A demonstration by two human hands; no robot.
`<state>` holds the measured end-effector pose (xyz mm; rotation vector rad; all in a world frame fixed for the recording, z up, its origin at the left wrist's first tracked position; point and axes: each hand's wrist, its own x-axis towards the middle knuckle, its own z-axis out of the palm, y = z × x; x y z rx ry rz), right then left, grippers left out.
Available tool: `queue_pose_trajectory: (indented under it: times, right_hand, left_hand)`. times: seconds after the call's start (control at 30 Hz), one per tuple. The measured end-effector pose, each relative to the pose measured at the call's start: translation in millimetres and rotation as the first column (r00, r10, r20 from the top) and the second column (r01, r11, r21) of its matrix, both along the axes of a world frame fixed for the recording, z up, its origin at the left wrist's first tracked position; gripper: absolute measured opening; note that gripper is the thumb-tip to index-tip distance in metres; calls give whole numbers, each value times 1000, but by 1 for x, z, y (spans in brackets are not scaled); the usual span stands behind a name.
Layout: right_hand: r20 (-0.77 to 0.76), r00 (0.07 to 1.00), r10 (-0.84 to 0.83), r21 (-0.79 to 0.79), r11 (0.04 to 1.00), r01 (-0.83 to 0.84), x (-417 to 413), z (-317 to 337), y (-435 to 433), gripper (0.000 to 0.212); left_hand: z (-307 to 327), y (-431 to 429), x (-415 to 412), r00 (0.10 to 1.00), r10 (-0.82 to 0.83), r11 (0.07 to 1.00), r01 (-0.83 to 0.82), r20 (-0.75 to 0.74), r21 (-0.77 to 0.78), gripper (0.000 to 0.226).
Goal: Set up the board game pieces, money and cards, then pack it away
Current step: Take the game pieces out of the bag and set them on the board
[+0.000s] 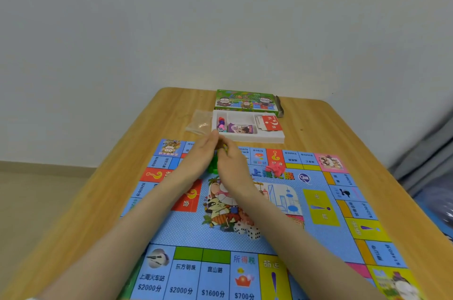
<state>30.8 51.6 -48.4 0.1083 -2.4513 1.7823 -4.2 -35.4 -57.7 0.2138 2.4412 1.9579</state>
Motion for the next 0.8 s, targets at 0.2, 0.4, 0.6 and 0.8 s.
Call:
queue_pose_trajectory:
  times: [0.2, 0.4, 0.6, 0.8]
  right_hand:
    - [88, 995, 45, -17, 999, -44, -10, 7, 19, 36]
    - [128, 952, 279, 521, 797, -304, -6, 14, 57, 83]
    - [158, 939, 305, 559, 756, -340, -18, 6, 55, 87]
    - [96, 956, 277, 579, 766, -280, -23, 11, 47, 75]
  left_hand:
    - [4, -18, -3, 984, -173, 985, 173, 43, -8, 33]
    - [14, -52, -8, 932, -353, 810, 348, 82, -472, 76]
    - [14, -51, -5, 947, -321, 714, 263, 31, -648, 71]
    - [12, -46, -5, 956, -289, 779, 208, -43, -592, 58]
